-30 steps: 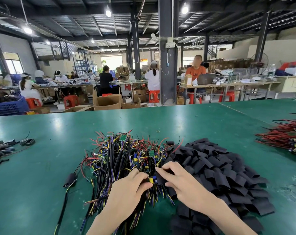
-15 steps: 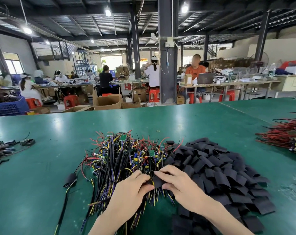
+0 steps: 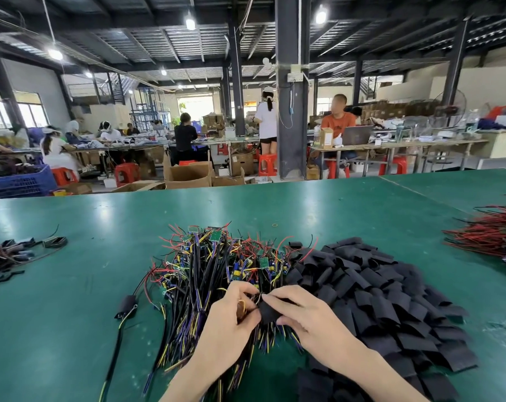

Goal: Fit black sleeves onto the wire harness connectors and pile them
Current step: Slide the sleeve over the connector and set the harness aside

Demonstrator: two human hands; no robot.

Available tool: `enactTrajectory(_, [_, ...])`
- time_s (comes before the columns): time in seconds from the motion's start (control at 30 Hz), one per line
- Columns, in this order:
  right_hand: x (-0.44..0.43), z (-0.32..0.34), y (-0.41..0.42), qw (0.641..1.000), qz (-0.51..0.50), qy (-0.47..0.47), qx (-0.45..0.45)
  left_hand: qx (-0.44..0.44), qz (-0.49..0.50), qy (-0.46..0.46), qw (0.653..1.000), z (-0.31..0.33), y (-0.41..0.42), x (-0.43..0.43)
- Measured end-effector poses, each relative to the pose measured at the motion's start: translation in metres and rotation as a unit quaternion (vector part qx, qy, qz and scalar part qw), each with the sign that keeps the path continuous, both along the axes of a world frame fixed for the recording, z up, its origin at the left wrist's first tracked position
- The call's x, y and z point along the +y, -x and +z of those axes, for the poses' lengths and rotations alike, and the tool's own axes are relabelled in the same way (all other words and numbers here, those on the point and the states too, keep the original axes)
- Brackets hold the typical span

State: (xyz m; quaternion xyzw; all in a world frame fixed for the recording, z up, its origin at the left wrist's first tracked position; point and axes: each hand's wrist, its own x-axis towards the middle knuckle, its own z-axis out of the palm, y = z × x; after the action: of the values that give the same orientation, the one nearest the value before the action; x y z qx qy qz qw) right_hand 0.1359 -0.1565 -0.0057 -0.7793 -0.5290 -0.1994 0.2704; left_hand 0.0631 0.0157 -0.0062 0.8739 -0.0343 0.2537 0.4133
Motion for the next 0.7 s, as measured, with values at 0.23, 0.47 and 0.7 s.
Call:
enactTrajectory(0.23, [0.001, 0.005, -0.006, 0.989, -0.118, -0.046, -0.080, -0.292, 0.146, 0.061, 0.943, 0.029, 0.012, 0.019])
enactTrajectory(0.47, [-0.013, -0.011, -0.036, 0.948, -0.312, -0.022, -0.060, -0.115, 0.468, 0.034, 0.876, 0.025, 0.011, 0.129])
enactTrajectory(0.7, [-0.025, -0.031, -0.057, 0.912, -0.390, 0.124, 0.030, 0.233, 0.499, -0.071, 0.831, -0.006, 0.017, 0.144])
